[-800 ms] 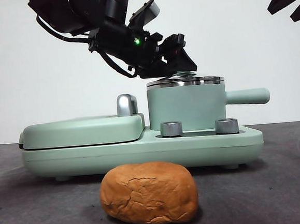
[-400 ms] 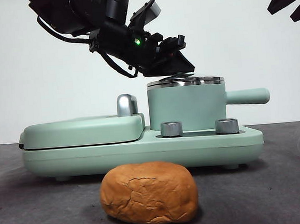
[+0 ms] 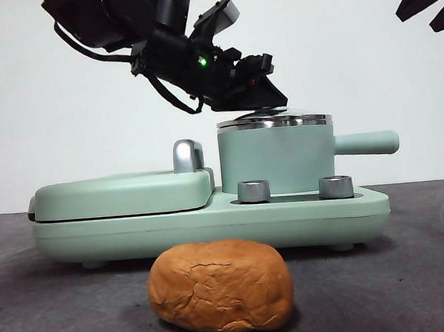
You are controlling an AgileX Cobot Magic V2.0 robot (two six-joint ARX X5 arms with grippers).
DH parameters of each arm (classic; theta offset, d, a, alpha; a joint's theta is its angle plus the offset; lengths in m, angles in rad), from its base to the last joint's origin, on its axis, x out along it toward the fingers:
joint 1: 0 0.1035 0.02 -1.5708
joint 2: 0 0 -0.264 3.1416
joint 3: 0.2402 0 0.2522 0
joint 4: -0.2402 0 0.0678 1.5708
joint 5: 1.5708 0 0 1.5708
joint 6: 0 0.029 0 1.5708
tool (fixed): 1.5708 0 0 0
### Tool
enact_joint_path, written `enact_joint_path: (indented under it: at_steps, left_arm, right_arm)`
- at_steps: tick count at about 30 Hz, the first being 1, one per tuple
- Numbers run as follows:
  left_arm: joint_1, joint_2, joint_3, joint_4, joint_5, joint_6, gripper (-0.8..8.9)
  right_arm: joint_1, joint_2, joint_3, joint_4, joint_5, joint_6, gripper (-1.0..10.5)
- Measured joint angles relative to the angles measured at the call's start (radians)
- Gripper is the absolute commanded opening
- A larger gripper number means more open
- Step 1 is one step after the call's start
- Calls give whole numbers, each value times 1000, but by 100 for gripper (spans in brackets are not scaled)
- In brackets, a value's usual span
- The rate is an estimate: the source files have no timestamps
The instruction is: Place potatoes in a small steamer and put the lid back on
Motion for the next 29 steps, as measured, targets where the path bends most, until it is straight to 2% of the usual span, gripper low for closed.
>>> enact_joint_path:
  at_steps: [11,24,29]
  left_arm:
    - [2,-142,0,-106,-1,23,9]
    - [26,-342,-3,-492,12,6,15]
    - [42,-465,-87,-533,19,9,15]
  right_arm:
    - [0,0,0,0,0,0,303]
    - [0,0,0,-42,0,0,303]
    - [0,0,0,-67,0,0,303]
